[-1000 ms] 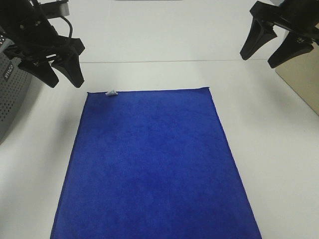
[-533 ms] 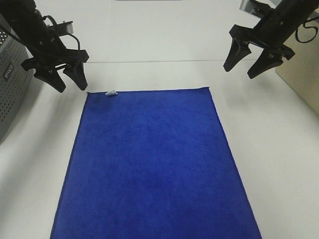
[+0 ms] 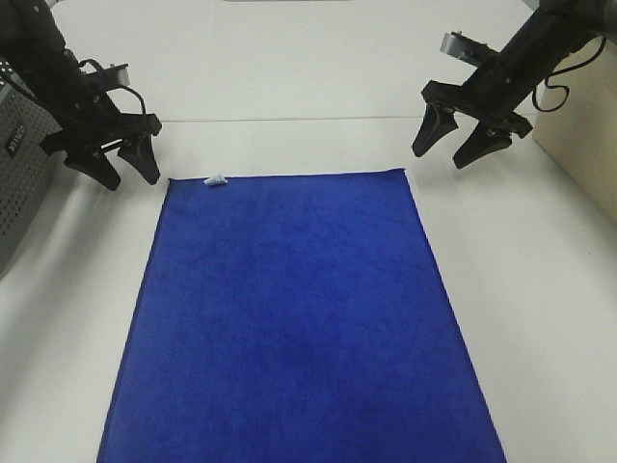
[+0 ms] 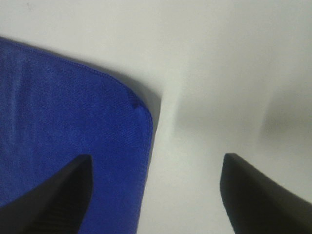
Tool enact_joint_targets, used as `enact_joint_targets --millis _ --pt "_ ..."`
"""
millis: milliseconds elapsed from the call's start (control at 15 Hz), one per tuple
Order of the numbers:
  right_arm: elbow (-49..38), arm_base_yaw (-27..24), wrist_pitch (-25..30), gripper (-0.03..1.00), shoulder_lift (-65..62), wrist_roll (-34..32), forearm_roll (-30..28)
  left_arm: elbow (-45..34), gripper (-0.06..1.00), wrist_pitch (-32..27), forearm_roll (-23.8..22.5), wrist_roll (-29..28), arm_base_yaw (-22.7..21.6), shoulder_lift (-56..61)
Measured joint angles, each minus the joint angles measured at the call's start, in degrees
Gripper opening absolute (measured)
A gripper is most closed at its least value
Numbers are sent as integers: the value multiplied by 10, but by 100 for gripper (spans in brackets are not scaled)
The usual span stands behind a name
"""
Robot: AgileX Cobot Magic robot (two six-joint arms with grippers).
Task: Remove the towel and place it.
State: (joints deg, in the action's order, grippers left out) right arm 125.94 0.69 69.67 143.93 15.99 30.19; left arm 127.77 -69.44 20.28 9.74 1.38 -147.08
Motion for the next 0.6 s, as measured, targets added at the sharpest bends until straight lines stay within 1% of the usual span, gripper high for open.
enact_joint_targets --millis 600 --pt "1 0 0 72 42 13 9 1 61 1 3 0 0 -14"
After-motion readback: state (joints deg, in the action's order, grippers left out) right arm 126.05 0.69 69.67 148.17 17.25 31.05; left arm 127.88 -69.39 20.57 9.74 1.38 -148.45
